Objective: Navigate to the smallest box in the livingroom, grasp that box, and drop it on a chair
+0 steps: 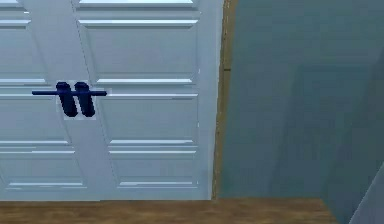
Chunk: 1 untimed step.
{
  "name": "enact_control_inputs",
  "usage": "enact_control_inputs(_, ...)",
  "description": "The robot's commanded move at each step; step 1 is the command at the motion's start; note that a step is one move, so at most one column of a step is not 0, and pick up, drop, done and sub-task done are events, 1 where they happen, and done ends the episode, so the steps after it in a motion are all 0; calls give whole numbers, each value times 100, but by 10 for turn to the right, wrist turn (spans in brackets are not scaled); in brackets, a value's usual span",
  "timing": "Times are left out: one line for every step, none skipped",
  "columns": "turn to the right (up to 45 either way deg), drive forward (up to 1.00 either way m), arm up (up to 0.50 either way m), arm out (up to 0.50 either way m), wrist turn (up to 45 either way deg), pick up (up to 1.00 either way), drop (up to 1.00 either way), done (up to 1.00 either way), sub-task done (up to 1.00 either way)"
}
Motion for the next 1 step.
enact_control_inputs(-450,0,0,0,0,0,0,0,0)
